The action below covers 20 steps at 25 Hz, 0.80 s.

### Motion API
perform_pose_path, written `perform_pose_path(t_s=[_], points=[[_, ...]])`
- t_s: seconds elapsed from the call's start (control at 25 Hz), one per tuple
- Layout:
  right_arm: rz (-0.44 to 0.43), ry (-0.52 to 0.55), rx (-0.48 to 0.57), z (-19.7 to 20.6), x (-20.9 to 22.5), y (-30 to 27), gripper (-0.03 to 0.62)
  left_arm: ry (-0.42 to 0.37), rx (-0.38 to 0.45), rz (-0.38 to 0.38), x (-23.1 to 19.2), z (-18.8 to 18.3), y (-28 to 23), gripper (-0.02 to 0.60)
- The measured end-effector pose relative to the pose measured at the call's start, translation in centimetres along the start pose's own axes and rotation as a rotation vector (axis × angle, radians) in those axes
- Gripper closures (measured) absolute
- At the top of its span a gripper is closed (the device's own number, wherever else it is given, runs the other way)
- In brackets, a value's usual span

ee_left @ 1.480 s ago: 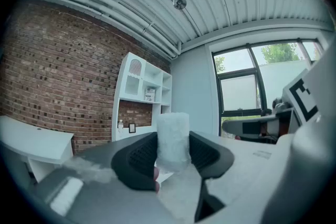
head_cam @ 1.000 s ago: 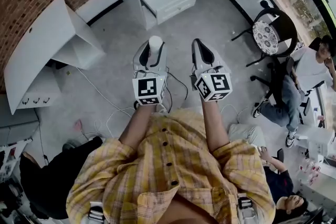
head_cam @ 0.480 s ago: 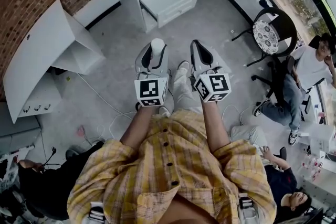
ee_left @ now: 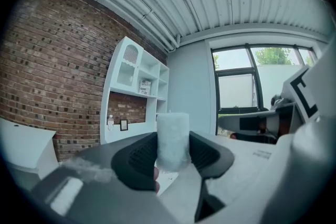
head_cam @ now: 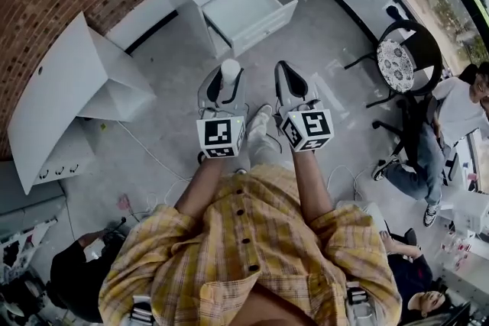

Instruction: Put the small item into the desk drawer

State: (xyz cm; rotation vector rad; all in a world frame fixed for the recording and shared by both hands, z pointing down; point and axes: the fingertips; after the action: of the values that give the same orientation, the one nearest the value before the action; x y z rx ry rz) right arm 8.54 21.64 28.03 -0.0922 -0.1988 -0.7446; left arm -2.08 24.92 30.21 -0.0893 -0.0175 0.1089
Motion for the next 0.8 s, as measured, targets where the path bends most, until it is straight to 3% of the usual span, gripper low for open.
perform_pose_path(t_s=[0.4, 0.8], points=[[-0.001, -0.026, -0.034, -1.4, 7.3, -12.0, 0.597, 0.02, -0.053, 0.001, -3.8, -0.2, -13.1, 0.397], [-0.009, -0.06, -0.112, 0.4, 12.7, -20.7, 0.597, 0.004, -0.159, -0.003, -6.4, 2.5, -23.0, 0.397]])
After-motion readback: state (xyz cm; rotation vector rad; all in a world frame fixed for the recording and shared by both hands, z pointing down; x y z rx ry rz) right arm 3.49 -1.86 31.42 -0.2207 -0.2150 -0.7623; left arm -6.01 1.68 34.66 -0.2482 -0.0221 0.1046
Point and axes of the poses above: the fingertips, and each gripper's own axes: y backward along the fingers, x to its right, z out of its underside, and after that the axes turned 2 degrees about -y, right-handed
